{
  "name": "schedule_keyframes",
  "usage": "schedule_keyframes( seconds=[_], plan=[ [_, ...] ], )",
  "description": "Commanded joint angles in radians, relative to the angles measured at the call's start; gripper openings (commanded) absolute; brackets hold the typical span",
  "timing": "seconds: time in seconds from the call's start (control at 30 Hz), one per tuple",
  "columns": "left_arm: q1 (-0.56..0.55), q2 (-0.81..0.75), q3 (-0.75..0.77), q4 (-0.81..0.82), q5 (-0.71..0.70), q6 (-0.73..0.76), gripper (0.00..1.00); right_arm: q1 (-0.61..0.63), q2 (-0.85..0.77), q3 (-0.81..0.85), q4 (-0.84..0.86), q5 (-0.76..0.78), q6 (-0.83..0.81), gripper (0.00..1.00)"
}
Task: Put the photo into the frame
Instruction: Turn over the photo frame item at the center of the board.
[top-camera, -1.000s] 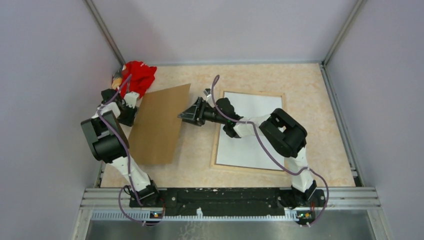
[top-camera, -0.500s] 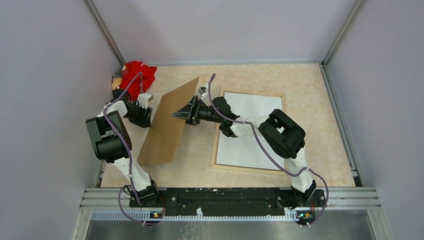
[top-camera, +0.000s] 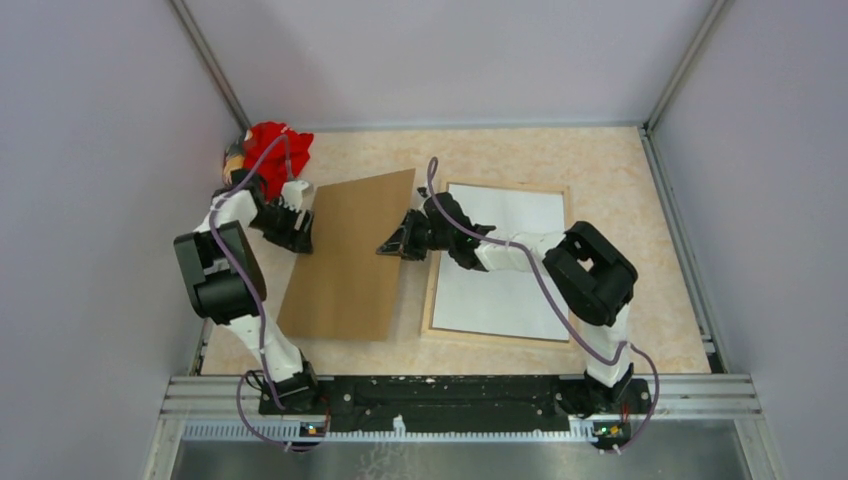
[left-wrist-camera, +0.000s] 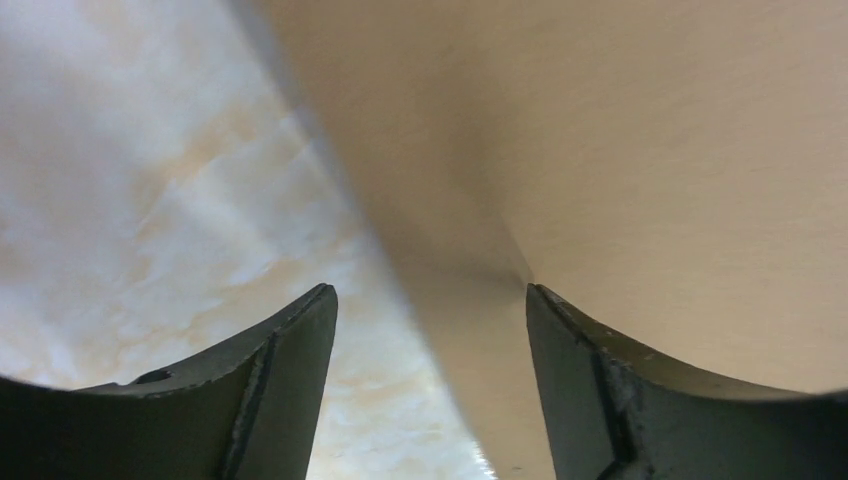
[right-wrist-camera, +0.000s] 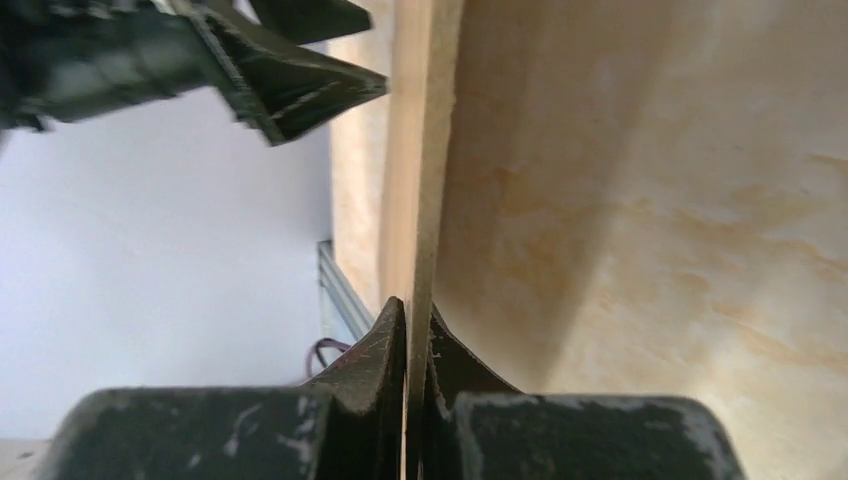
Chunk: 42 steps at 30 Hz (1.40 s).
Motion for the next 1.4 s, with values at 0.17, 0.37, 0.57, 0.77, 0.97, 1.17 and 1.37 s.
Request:
schedule_keyframes(
  seconds=[0.17, 0.37, 0.57, 0.77, 0.97, 1.17, 1.37],
  plan=[
    [-0.348, -0.196, 0.406, -0.338, 0.061, -0.078, 0.85, -0.042, -0.116, 0.307, -0.406, 0.174, -0.246, 0.0],
    [-0.541, -0.397, 0.424, -0.351, 0.095, -0.02, 0.99, -0.107, -0.133, 0.44, -0.579, 0.279, -0.138, 0.0],
    [-0.582, -0.61, 0.283, -0.35, 0.149, 0.148, 0.99, -0.207, -0.153, 0.548, -0.665, 0.301, -0.016, 0.0],
    [-0.602, -0.767, 0.109, -0.328, 0.177, 0.266, 0.99, -0.274, -0.209, 0.521, -0.595, 0.211, 0.104, 0.0],
    [-0.612, -0.967, -0.117, -0.076, 0.147, 0.359, 0.99, -0.285, -0.28, 0.426, -0.496, 0.14, 0.219, 0.0],
    [-0.615, -1.027, -0.218, 0.161, 0.046, 0.41, 0.95, -0.275, -0.334, 0.321, -0.382, 0.077, 0.29, 0.0],
    [-0.617, -1.089, -0.305, 0.253, 0.041, 0.495, 0.8, -0.258, -0.383, 0.262, -0.31, 0.05, 0.33, 0.0]
  ],
)
